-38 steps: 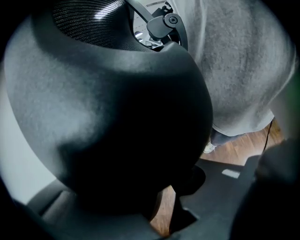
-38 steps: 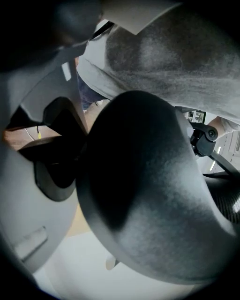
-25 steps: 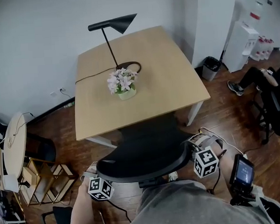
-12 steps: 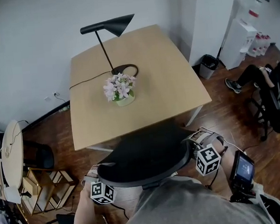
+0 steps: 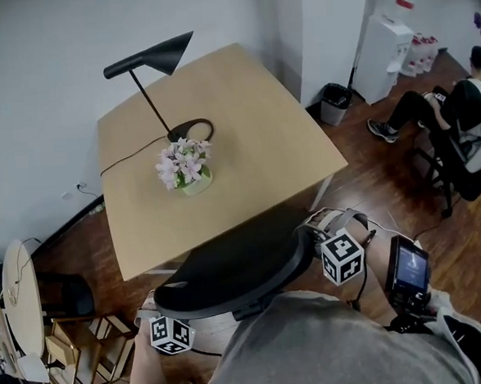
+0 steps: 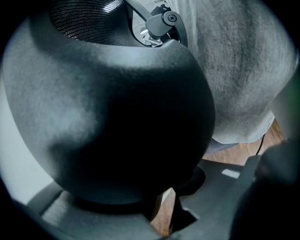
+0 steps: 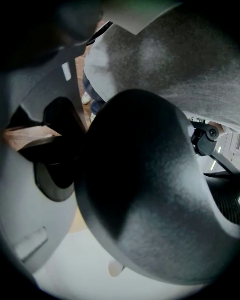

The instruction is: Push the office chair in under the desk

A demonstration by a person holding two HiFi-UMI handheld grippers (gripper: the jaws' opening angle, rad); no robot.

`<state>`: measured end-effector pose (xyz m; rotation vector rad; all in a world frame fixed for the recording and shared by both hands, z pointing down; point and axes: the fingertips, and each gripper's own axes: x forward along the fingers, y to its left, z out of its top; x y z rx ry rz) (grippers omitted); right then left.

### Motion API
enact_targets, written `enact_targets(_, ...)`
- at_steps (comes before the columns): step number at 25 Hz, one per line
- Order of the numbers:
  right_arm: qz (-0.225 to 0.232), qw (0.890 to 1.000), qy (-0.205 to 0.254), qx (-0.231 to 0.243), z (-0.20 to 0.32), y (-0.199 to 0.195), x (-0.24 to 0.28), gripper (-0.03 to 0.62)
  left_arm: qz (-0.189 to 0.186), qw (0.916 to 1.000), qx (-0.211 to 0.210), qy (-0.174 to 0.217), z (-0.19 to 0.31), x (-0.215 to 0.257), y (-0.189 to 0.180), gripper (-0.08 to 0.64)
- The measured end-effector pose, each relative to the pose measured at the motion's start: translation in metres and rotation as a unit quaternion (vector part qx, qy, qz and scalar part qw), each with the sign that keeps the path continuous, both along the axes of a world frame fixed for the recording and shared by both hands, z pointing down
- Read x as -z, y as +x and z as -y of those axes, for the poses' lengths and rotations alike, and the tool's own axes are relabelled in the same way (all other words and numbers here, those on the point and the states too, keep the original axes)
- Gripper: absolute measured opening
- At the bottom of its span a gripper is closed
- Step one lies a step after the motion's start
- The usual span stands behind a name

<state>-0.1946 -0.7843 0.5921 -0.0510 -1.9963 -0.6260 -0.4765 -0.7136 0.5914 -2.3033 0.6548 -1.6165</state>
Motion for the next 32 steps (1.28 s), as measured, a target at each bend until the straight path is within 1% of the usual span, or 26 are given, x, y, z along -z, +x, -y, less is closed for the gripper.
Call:
enact_targets(11,0.002,1.0,0.002,0.004,0.024,-0.005,0.003,0.149,0.002,1.0,0.002,0.004,0.024,0.002,-0.003,0.14)
enact_targets(22,0.001,1.0,-0.001,0.009,0.036,-0.005,0.0,0.152,-0.01,0.9999,-0.001,-0.014,0.03,-0.001,-0.001,0.14)
enact_targets(26,0.003,1.0,0.002,0.009,0.036,-0.005,0.0,0.152,-0.013,0.9998,-0.001,-0.013,0.031,-0.002,-0.001,0.141)
enact_targets(29,0.008,1.0,0.002,0.003,0.037,-0.006,-0.001,0.16,-0.012,0.9999,0.007,0.005,0.032,-0.001,-0.001,0.149)
enact_targets(31,0.02,1.0,0.001,-0.008,0.036,-0.007,0.001,0.178,-0.007,0.999,0.022,0.037,0.033,0.002,-0.003,0.166)
enact_targets(32,0.029,0.999,0.003,-0.014,0.036,-0.007,0.003,0.203,-0.005,0.9978,0.031,0.059,0.033,0.005,-0.005,0.177)
